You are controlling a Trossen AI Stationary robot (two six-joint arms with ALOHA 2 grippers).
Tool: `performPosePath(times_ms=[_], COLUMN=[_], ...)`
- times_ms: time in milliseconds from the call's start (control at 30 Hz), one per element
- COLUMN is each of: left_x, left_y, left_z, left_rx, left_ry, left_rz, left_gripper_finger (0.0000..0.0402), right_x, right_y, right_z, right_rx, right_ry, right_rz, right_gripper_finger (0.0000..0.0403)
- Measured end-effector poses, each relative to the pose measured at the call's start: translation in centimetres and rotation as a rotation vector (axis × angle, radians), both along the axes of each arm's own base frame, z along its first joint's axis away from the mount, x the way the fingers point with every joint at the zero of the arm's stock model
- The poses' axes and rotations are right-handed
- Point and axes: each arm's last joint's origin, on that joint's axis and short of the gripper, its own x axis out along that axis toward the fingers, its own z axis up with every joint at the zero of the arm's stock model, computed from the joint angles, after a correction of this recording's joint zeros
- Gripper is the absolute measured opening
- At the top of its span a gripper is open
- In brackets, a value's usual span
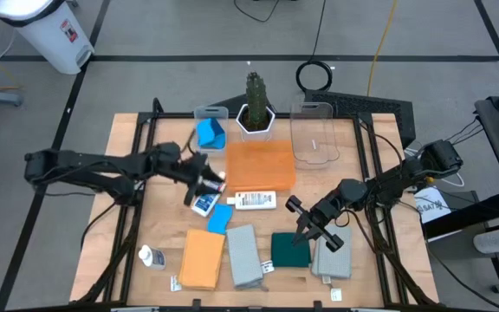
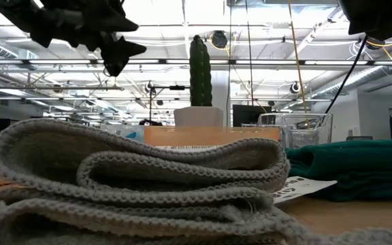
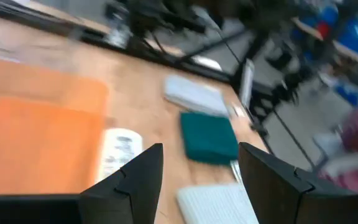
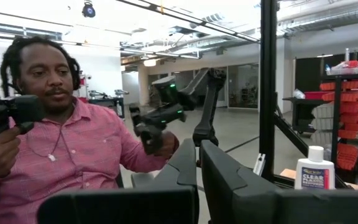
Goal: Pick & Place Kitchen Items
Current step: Put the blue sponge into the white bin
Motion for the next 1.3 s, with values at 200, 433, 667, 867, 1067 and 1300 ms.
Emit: performPosePath(times_ms=[200,433,667,867,1067,1300], left_x=[0.7,0.5,-0.2,0.3,1.5,1.8], left_y=[-3.1,-6.0,-8.9,-10.1,-10.3,-9.1], left_z=[-0.4,-0.5,-0.8,-2.3,-4.9,-8.1], left_rx=[0.079,0.225,0.415,0.430,0.372,0.374], left_ry=[-0.040,-0.115,-0.211,-0.099,0.077,0.348], left_rz=[-0.162,-0.330,-0.507,-0.392,-0.283,-0.127], left_gripper_finger=[0.0214,0.0214,0.0214,0.0214,0.0214,0.0214], right_x=[0.2,0.1,0.1,0.2,0.2,0.2], right_y=[-0.1,-0.1,-0.1,0.0,0.0,-0.1], right_z=[-0.2,-0.2,-0.2,-0.3,-0.3,-0.3], right_rx=[0.001,0.001,0.001,-0.002,-0.001,-0.004], right_ry=[0.029,0.028,0.028,0.035,0.035,0.031], right_rz=[-0.037,-0.036,-0.036,-0.036,-0.036,-0.039], right_gripper_finger=[0.0000,0.0000,0.0000,0.0000,0.0000,0.0000])
